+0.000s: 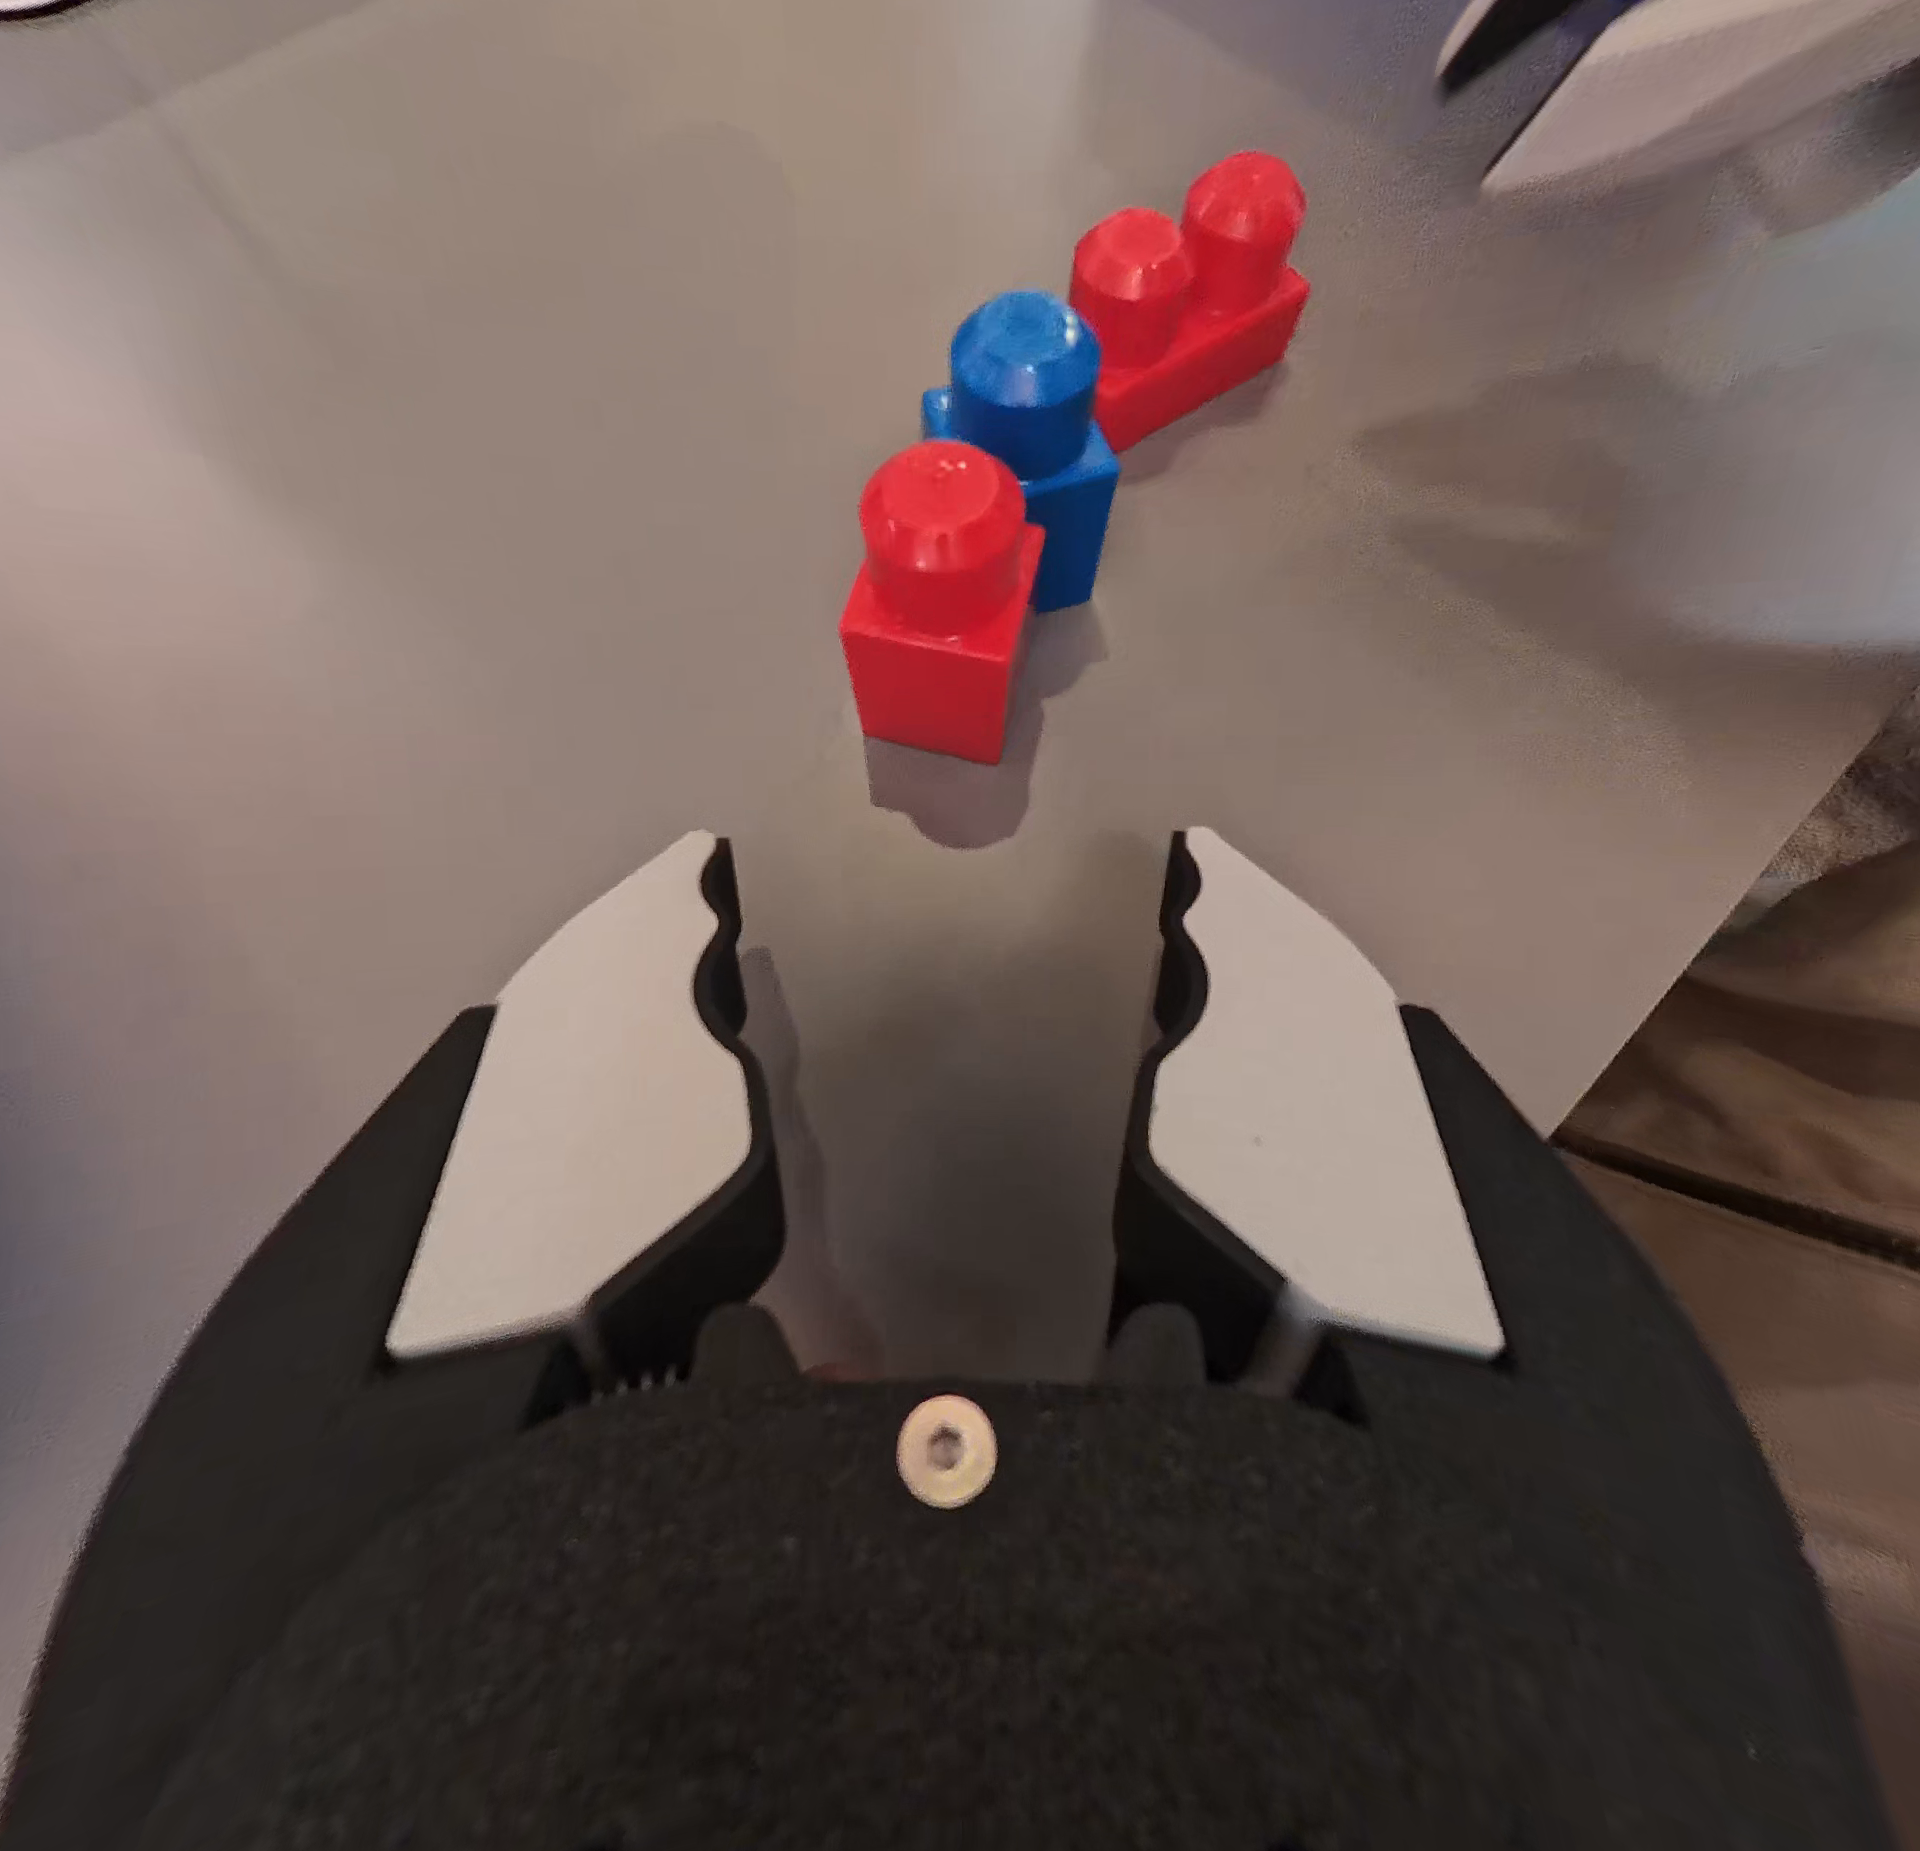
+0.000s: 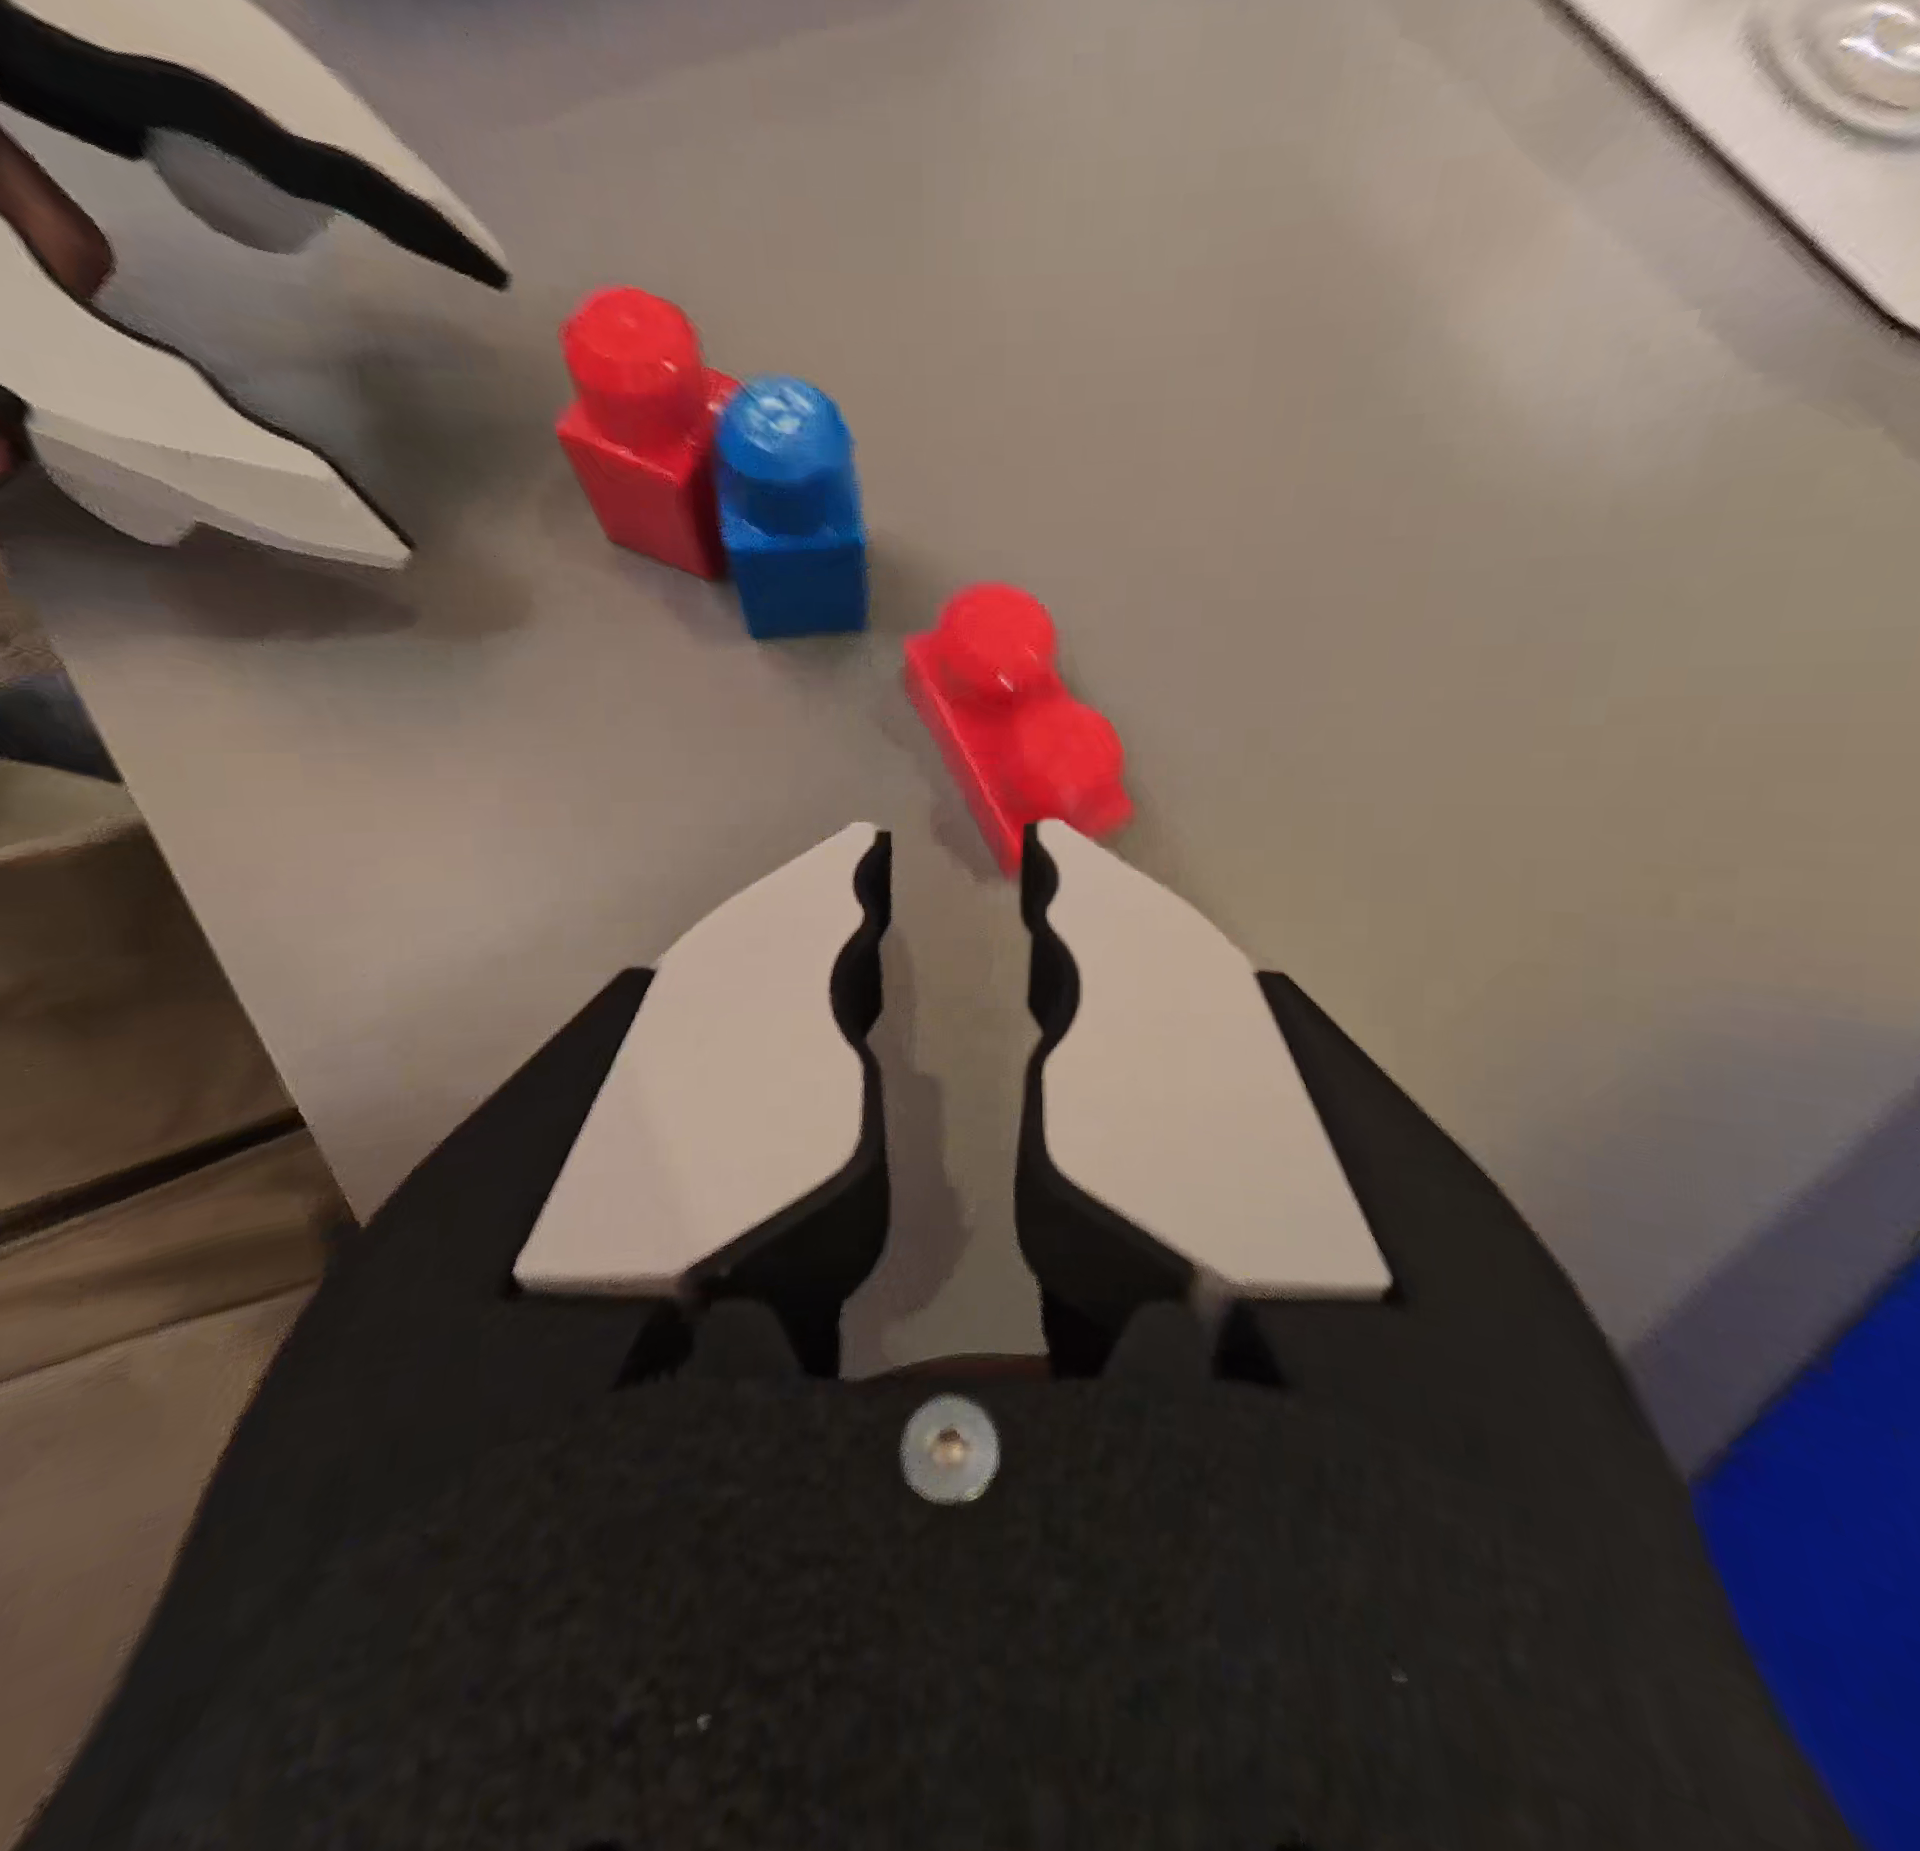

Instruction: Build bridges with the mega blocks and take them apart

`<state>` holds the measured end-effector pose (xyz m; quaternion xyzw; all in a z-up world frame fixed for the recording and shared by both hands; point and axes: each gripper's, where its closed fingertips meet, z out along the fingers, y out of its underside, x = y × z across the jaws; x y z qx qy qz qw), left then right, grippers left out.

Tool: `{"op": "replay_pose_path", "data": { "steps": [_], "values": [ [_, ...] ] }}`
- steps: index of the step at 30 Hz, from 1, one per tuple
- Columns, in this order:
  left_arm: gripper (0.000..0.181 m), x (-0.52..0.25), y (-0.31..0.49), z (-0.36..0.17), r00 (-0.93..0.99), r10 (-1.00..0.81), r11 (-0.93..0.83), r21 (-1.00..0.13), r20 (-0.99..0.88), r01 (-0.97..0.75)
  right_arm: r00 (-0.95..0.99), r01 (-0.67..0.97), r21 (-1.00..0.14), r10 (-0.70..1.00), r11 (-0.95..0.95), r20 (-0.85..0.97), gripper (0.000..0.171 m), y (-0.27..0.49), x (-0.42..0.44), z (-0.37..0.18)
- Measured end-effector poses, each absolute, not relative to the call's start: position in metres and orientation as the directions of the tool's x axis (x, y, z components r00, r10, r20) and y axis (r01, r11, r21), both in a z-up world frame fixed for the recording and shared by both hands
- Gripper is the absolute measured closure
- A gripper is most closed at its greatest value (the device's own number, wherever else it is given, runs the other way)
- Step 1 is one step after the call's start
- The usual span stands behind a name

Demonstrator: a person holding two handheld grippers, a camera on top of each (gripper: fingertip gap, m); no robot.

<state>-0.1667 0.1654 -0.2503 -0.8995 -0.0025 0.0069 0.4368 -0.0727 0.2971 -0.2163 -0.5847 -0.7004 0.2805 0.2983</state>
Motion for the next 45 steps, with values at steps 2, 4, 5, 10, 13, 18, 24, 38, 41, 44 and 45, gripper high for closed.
{"op": "replay_pose_path", "data": {
  "steps": [2,4,5,10,13,18,24,38,41,44,45],
  "values": [
    [0.103,-0.167,0.168,-0.255,0.999,-0.027,-0.639,-0.767,-0.041,-0.049,-0.07,0.625,-0.77,0.992,0.127,0.107,0.143,0.316,-0.049,-0.215],
    [0.101,-0.166,0.171,-0.258,0.996,-0.071,-0.653,-0.752,-0.052,-0.086,-0.015,0.599,-0.794,0.993,0.102,0.117,0.143,0.328,-0.031,-0.213],
    [0.1,-0.165,0.174,-0.259,0.994,-0.098,-0.657,-0.747,-0.047,-0.1,0.013,0.582,-0.808,0.993,0.089,0.119,0.143,0.333,-0.024,-0.211],
    [0.099,-0.161,0.197,-0.262,0.995,-0.097,-0.67,-0.738,-0.02,-0.08,0.052,0.53,-0.846,0.994,0.053,0.095,0.145,0.335,-0.009,-0.202],
    [0.101,-0.158,0.205,-0.268,0.996,-0.094,-0.706,-0.706,0.01,-0.059,0.047,0.542,-0.837,0.992,0.075,0.12,0.146,0.334,-0.01,-0.203],
    [0.105,-0.143,0.204,-0.261,0.991,-0.098,-0.684,-0.73,0.09,-0.001,0.012,0.557,-0.825,0.992,0.098,0.126,0.146,0.326,-0.015,-0.209],
    [0.103,-0.132,0.203,-0.263,0.989,-0.115,-0.689,-0.725,0.09,-0.014,-0.002,0.56,-0.824,0.994,0.088,0.106,0.147,0.324,-0.016,-0.213],
    [0.116,-0.064,0.193,-0.23,0.962,-0.253,-0.591,-0.804,0.108,-0.065,0.02,0.561,-0.824,0.994,0.08,0.11,0.148,0.332,-0.009,-0.208],
    [0.128,-0.062,0.221,-0.226,0.987,-0.121,-0.543,-0.84,0.103,0.021,0.021,0.56,-0.825,0.994,0.077,0.107,0.149,0.333,-0.007,-0.208],
    [0.134,-0.076,0.241,-0.241,0.983,-0.006,-0.598,-0.788,0.186,0.146,0.023,0.552,-0.831,0.994,0.075,0.106,0.149,0.333,-0.005,-0.205],
    [0.14,-0.078,0.245,-0.244,0.976,0.018,-0.604,-0.776,0.215,0.182,0.022,0.548,-0.833,0.995,0.073,0.102,0.149,0.333,-0.005,-0.204]
  ]
}}
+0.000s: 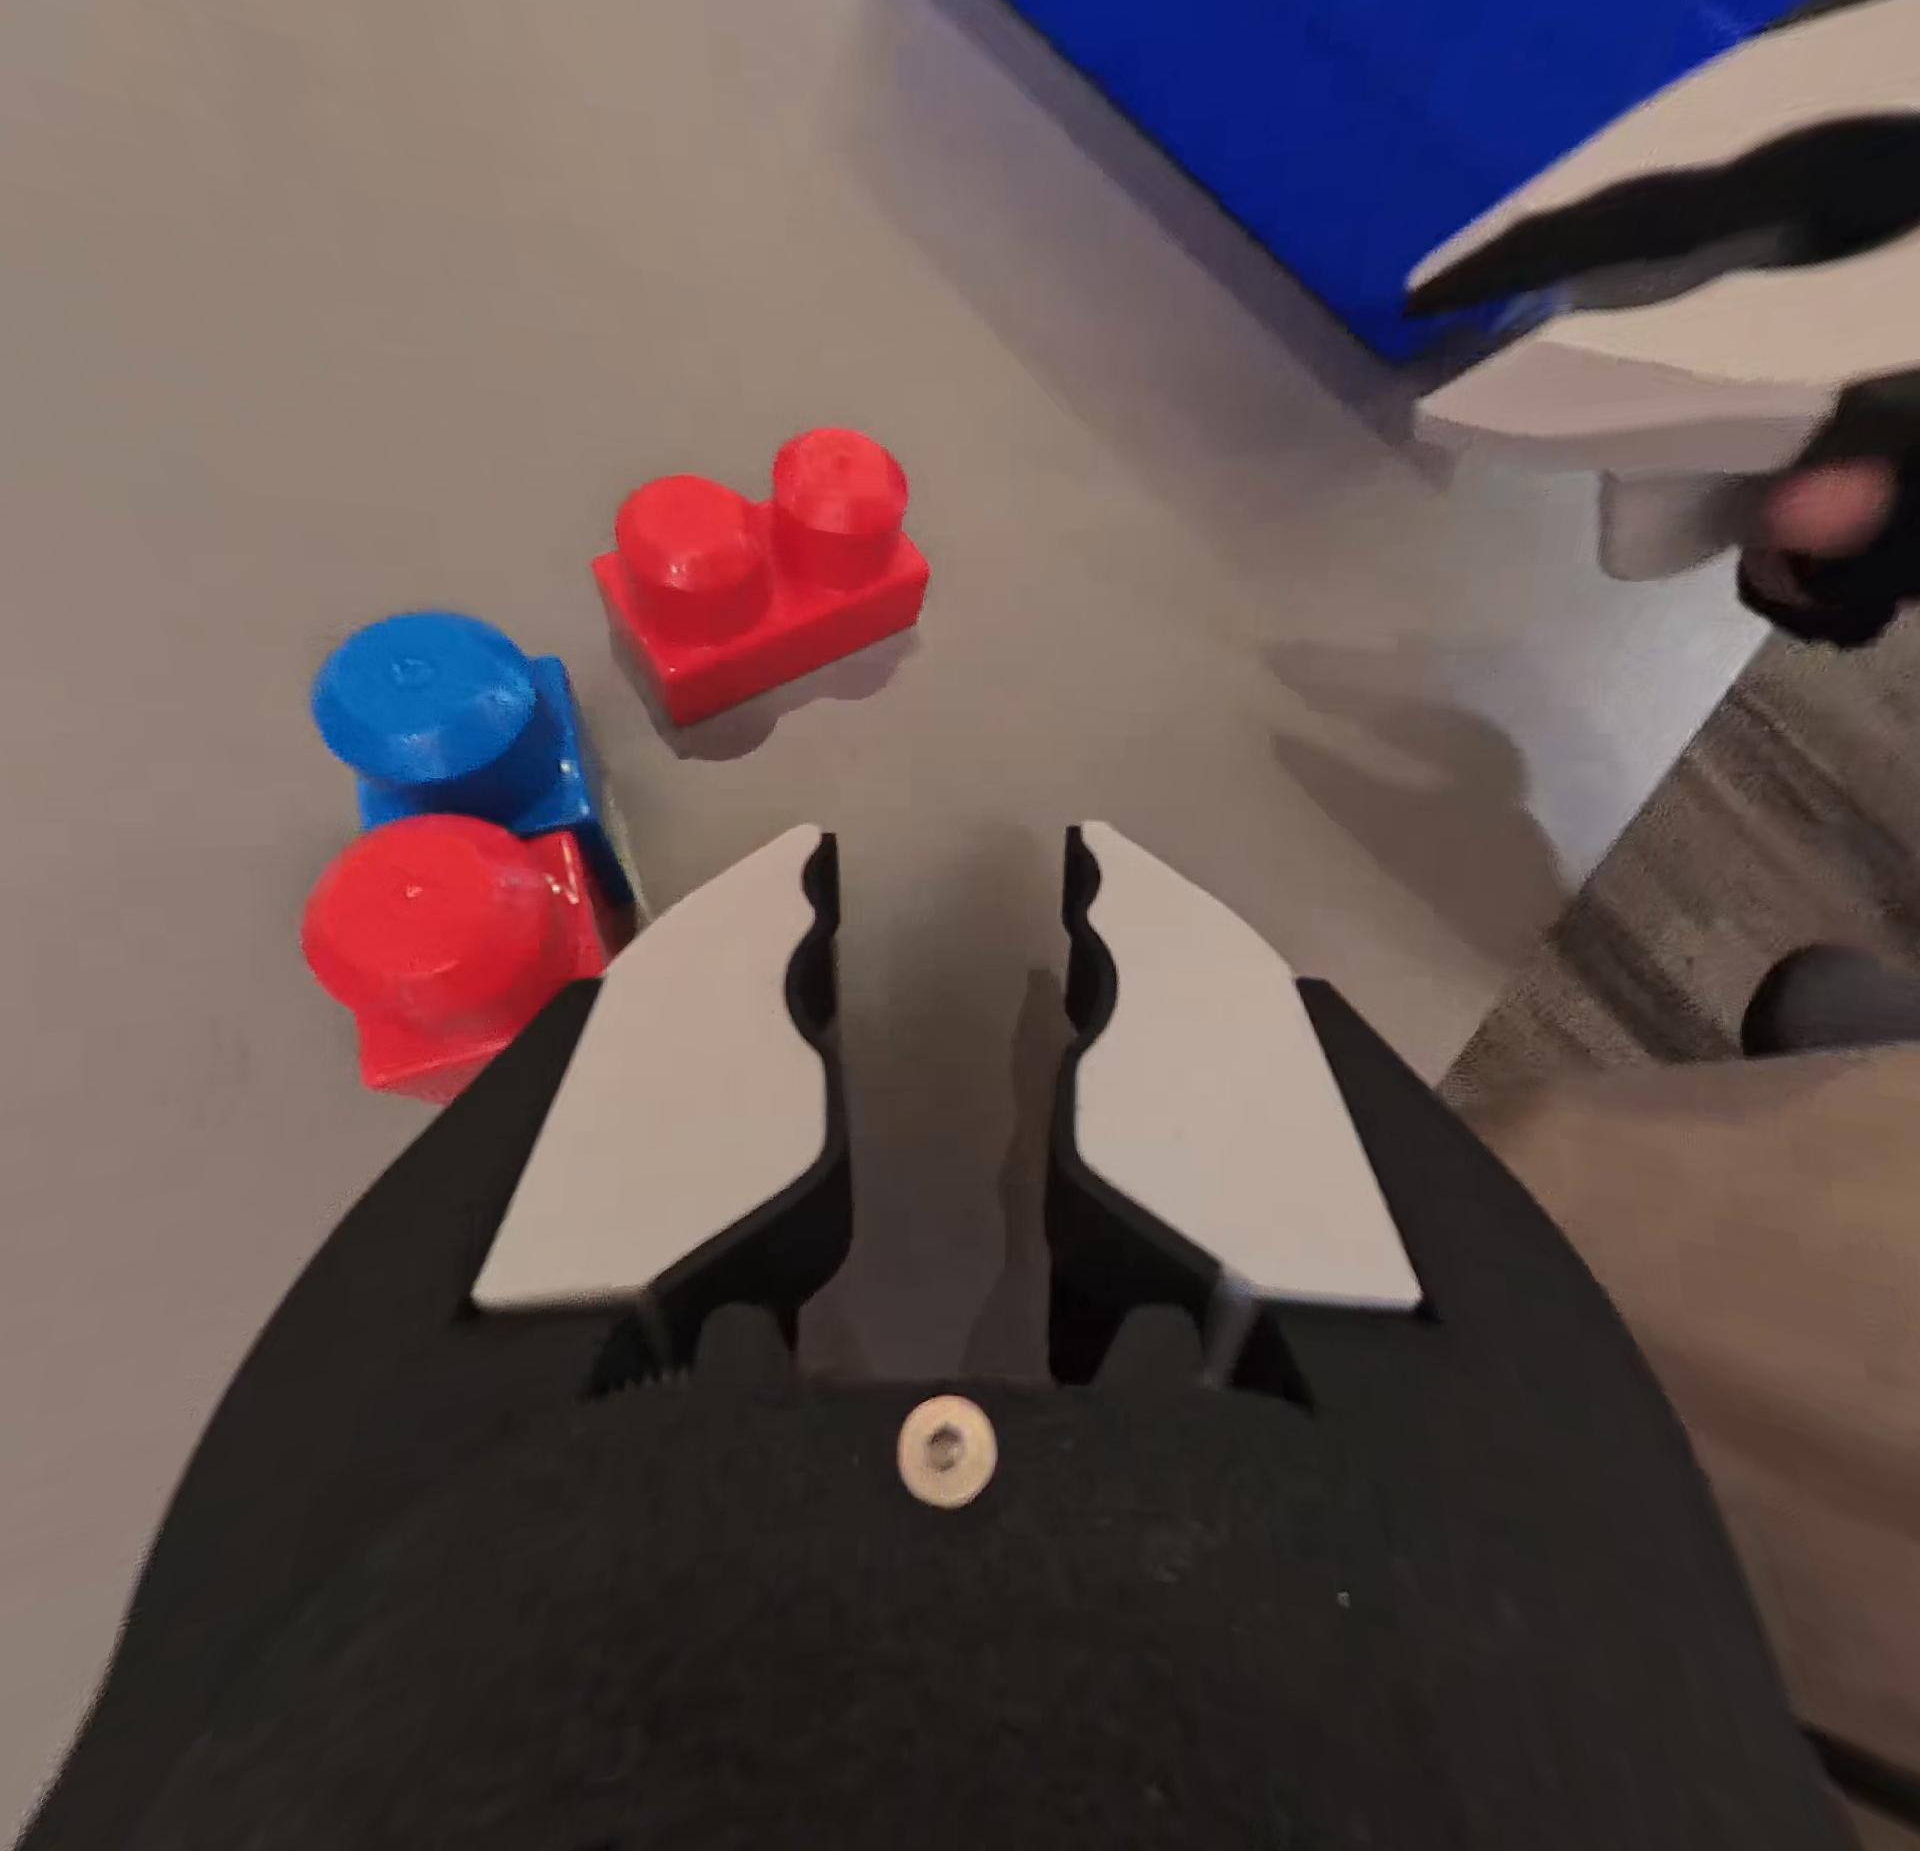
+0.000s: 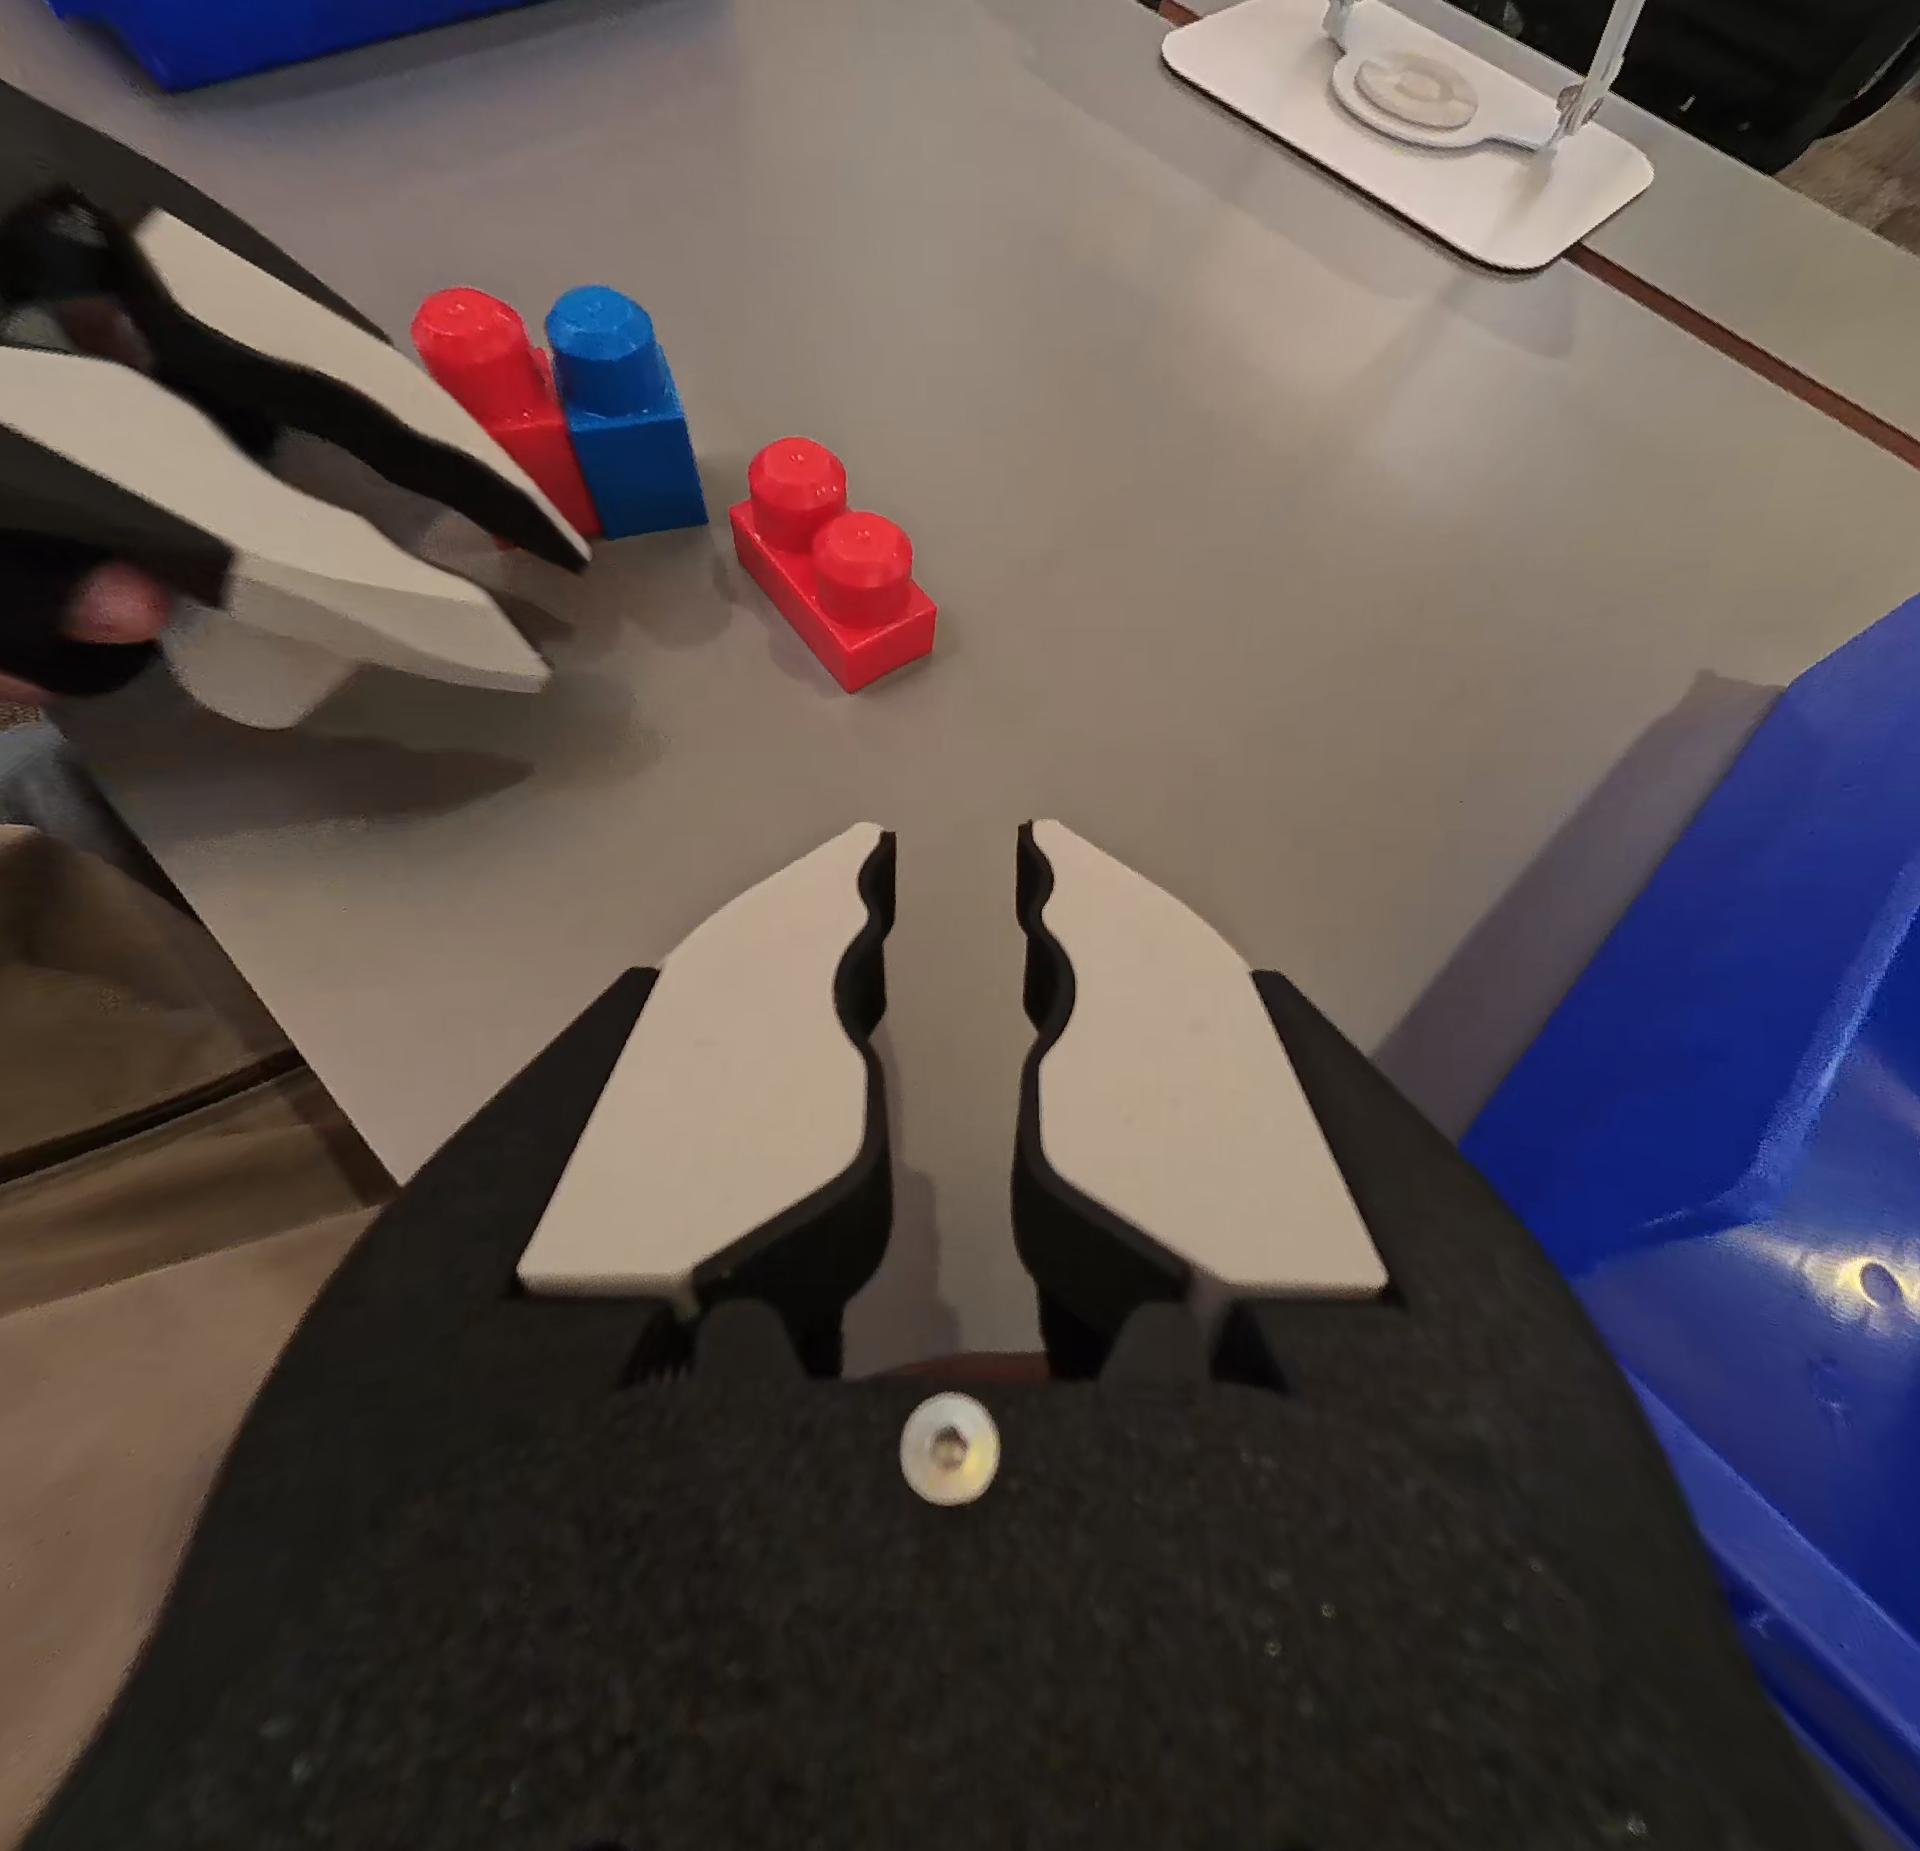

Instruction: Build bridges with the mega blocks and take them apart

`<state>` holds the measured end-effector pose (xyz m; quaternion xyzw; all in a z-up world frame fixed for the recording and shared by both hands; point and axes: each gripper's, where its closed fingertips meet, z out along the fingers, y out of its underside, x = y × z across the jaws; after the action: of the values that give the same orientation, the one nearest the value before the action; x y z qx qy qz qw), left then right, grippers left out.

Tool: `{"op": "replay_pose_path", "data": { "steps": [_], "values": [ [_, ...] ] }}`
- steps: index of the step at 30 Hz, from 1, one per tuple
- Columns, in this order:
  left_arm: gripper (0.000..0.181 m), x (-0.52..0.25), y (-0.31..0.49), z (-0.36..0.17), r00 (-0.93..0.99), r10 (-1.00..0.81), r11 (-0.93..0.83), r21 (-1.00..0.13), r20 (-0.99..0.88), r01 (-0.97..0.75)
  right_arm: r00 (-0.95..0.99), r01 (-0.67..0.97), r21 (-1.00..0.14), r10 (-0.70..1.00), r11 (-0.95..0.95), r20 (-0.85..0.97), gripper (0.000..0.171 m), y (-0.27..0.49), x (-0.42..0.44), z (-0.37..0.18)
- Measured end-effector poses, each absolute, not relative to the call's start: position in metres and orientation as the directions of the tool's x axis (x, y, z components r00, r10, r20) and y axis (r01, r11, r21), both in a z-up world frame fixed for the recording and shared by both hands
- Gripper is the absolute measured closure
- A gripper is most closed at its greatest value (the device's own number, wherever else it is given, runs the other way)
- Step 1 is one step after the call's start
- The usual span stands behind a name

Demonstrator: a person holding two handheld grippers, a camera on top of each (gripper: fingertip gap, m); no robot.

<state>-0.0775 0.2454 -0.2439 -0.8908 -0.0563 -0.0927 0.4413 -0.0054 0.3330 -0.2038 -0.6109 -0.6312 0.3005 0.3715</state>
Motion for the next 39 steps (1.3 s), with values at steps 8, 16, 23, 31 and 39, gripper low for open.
{"op": "replay_pose_path", "data": {
  "steps": [8,16,23,31,39],
  "values": [
    [0.172,-0.1,0.255,-0.257,0.982,0.186,-0.633,-0.758,0.047,0.156,0.027,0.54,-0.84,0.996,0.059,0.087,0.15,0.336,-0.003,-0.201],
    [0.178,-0.125,0.254,-0.262,0.97,0.243,-0.65,-0.741,0.005,0.167,0.021,0.543,-0.838,0.997,0.05,0.074,0.15,0.336,-0.003,-0.203],
    [0.181,-0.155,0.251,-0.263,0.948,0.313,-0.656,-0.735,-0.058,0.172,0.024,0.547,-0.836,0.997,0.048,0.073,0.15,0.337,-0.002,-0.205],
    [0.179,-0.204,0.237,-0.266,0.944,0.324,-0.673,-0.717,-0.067,0.18,0.022,0.552,-0.833,0.998,0.043,0.066,0.15,0.338,-0.003,-0.208],
    [0.181,-0.21,0.202,-0.261,0.968,0.246,-0.682,-0.718,-0.046,0.139,0.025,0.553,-0.832,0.997,0.044,0.069,0.151,0.339,-0.001,-0.208]
  ]
}}
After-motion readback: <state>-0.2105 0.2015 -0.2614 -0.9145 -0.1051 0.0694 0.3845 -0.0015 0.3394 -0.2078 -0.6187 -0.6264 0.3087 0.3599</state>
